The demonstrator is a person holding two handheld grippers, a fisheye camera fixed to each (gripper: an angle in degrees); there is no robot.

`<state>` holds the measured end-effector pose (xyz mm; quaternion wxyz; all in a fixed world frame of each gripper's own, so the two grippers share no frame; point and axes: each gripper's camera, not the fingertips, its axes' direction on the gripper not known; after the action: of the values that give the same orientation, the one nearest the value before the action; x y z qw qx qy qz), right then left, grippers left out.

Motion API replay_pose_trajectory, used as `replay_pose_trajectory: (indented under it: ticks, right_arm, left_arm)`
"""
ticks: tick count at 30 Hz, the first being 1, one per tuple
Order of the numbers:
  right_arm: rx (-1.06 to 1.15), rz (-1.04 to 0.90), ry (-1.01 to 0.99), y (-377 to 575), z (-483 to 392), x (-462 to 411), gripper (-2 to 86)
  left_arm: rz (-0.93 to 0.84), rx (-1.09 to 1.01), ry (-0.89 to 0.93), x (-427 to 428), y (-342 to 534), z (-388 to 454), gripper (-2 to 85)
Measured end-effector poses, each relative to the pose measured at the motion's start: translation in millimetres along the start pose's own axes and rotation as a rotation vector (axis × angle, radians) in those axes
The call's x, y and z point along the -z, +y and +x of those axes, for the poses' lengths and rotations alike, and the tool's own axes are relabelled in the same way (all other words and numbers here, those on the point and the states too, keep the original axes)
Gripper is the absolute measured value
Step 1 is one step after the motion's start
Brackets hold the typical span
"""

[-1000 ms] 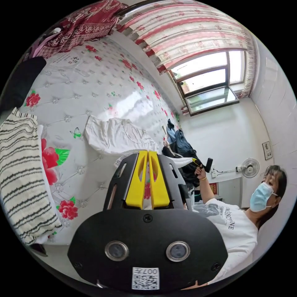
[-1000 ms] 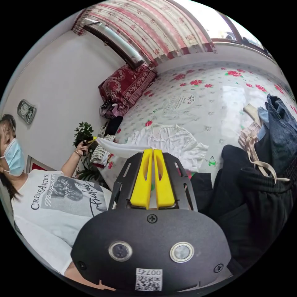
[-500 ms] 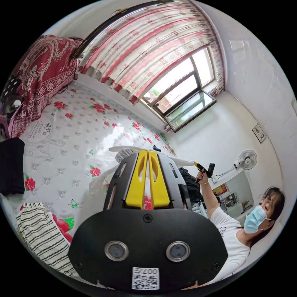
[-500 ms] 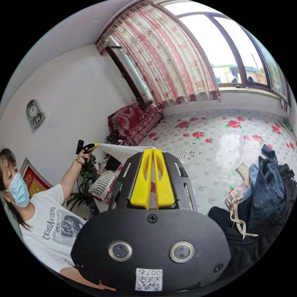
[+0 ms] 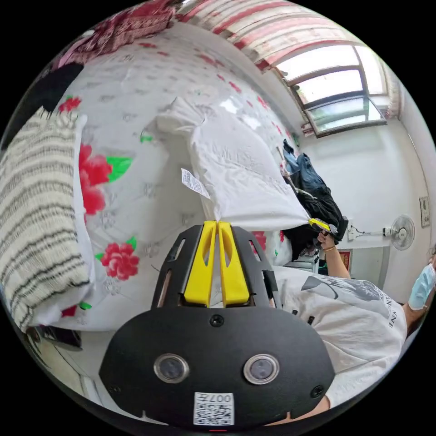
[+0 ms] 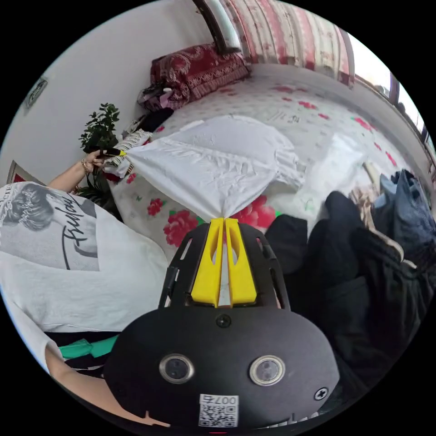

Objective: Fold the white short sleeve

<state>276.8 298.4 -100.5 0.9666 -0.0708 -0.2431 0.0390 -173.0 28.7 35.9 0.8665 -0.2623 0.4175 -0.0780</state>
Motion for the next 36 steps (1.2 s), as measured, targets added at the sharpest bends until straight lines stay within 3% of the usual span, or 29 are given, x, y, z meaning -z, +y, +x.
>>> replay_pose_trajectory:
  ticks: [5, 8, 28, 36]
  right_arm:
    - [-0.063, -0.224, -0.002, 54, -5, -106, -0.3]
    - [-0.012, -0.311, 0.038, 79, -20, -136, -0.3]
    - [-0.125, -0.337, -0.012, 125, 65, -178, -0.2]
    - [-0.236, -0.279, 0.119, 152, 118, -149, 0.0]
  left_arm:
    - [-0.222, 0.120, -0.139, -76, 69, -48, -1.0]
    - [-0.180, 0.094, -0.113, -76, 96, -49, -1.0]
    - [-0.176, 0.101, -0.122, -67, 145, -73, -0.2]
    - [-0.061, 0.089, -0.220, -27, 151, -71, 5.2]
